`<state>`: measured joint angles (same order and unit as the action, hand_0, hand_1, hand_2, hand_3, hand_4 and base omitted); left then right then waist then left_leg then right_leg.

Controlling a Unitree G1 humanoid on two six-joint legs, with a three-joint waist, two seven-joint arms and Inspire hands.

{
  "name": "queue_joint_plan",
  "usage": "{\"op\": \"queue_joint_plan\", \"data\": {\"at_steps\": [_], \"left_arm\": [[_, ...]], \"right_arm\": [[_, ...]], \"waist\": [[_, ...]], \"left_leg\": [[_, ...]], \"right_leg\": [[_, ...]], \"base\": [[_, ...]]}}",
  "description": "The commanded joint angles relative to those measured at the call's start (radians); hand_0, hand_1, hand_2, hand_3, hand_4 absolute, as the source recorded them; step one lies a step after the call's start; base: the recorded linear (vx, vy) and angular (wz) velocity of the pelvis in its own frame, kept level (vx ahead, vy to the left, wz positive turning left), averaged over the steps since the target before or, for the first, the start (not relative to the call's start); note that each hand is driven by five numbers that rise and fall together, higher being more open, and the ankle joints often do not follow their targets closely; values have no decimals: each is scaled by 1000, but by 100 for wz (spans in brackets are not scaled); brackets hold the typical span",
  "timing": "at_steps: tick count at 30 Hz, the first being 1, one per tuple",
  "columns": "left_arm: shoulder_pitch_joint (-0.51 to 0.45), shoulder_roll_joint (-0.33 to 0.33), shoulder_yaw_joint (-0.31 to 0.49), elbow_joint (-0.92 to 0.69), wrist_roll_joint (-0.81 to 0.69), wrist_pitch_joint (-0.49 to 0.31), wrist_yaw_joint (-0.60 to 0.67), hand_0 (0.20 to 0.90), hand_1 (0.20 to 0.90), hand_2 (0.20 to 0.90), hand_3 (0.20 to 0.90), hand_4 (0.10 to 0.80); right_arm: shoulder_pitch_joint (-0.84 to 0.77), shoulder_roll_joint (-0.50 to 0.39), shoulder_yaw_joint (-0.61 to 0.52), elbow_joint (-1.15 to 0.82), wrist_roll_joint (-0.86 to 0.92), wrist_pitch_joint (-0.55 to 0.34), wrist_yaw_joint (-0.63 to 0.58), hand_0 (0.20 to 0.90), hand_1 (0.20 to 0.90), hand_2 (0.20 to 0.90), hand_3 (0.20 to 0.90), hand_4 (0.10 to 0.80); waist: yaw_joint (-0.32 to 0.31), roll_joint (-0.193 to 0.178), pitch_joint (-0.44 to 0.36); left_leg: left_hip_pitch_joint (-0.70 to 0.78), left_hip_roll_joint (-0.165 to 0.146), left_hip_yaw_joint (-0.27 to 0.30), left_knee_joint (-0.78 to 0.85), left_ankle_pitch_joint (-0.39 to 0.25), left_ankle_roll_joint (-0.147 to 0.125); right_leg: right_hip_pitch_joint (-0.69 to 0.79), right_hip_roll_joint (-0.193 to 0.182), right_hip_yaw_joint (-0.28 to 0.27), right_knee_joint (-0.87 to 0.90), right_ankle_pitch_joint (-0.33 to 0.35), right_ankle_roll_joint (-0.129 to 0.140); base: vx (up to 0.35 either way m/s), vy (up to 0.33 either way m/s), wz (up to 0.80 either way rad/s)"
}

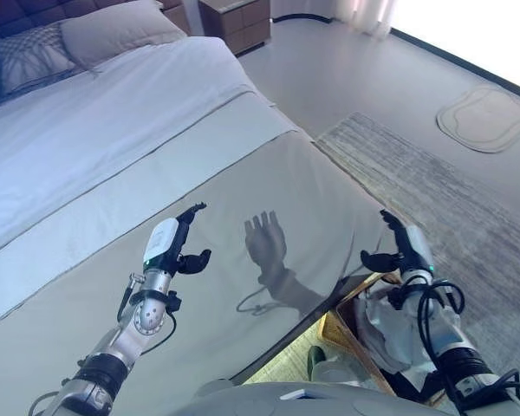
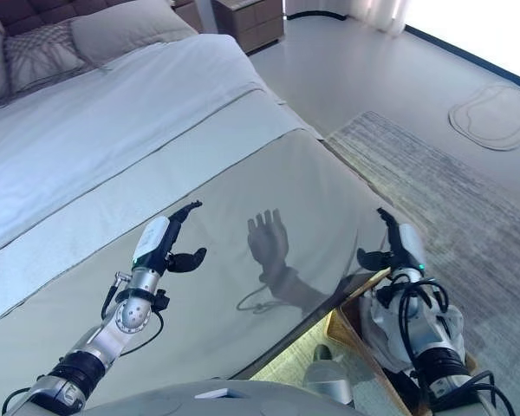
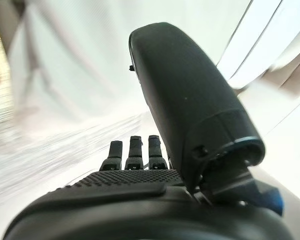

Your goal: Pick up the clothes from the bed and place them into the basket

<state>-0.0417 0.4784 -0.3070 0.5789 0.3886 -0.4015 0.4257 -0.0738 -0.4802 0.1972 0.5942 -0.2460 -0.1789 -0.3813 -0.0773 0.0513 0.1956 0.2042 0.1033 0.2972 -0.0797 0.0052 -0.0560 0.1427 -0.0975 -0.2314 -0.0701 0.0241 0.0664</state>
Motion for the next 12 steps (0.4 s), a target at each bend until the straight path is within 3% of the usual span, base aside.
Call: {"op": "queue_joint_plan", "data": {"at_steps": [1, 7, 12], "left_arm": [[-23, 16, 102, 11, -11, -96, 13, 900, 900, 900, 900, 800], [18, -17, 128, 81, -50, -79, -72, 900, 900, 900, 900, 800], [57, -44, 152, 147, -69, -60, -111, 900, 900, 900, 900, 800]], "right_arm": [[-35, -13, 6, -41, -73, -93, -53, 900, 900, 900, 900, 800], [-11, 0, 53, -60, -160, -98, -11, 900, 900, 900, 900, 800], [27, 34, 66, -75, -112, -64, 46, 900, 900, 900, 900, 800]], "waist": [[25, -27, -84], [56, -27, -90], [81, -35, -95]], "left_leg": [[-36, 38, -18, 70, -47, -24], [-37, 31, -46, 57, -38, -26], [-40, 26, -67, 46, -30, -27]], "right_leg": [[-74, -66, 11, 75, -1, 58], [-43, -79, -28, 66, -4, 63], [-23, -85, -60, 56, -2, 68]], "base": [[22, 11, 14], [31, -2, 16], [29, -13, 11]]}}
